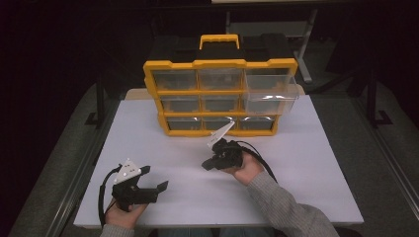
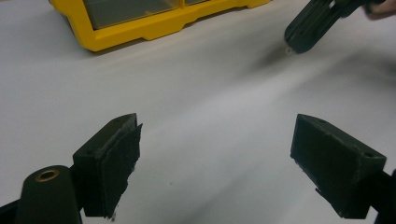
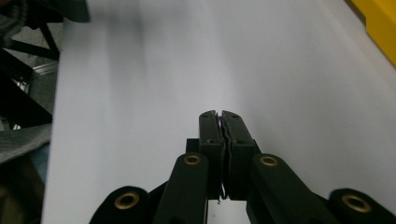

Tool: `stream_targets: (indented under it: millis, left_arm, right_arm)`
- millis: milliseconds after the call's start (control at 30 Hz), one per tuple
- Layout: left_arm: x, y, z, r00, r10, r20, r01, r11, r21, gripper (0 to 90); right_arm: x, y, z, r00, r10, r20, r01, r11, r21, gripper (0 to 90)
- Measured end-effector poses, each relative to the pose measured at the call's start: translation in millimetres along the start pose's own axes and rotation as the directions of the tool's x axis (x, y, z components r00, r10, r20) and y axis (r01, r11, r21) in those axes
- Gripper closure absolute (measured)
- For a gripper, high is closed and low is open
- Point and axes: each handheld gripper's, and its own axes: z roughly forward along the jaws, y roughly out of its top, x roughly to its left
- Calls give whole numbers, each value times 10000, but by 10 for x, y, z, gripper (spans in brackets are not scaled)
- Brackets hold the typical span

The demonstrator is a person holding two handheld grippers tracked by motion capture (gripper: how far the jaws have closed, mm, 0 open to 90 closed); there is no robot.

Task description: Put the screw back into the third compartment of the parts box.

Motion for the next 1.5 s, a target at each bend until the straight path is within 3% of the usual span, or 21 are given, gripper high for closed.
stream_targets:
  millis: [233,567,1033,1500]
  left_arm:
    - [-4,0,-2,10000,-22,-12,22,10000,-1,150]
    - [15,-3,-3,10000,11,-64,-11,10000,-36,150]
    - [-6,3,-3,9999,-120,-34,120,9999,-30,149]
    - [-10,4,-7,9999,-160,-51,160,9999,-59,149]
  right_arm:
    - [156,223,-318,9987,-499,-92,498,9987,-100,870]
    - [249,463,-727,9976,-644,-264,632,9970,-437,871]
    - [379,928,-1487,9913,-1259,378,1285,9885,-801,871]
    - [279,1121,-2021,9886,-1073,1055,1181,9877,-1022,871]
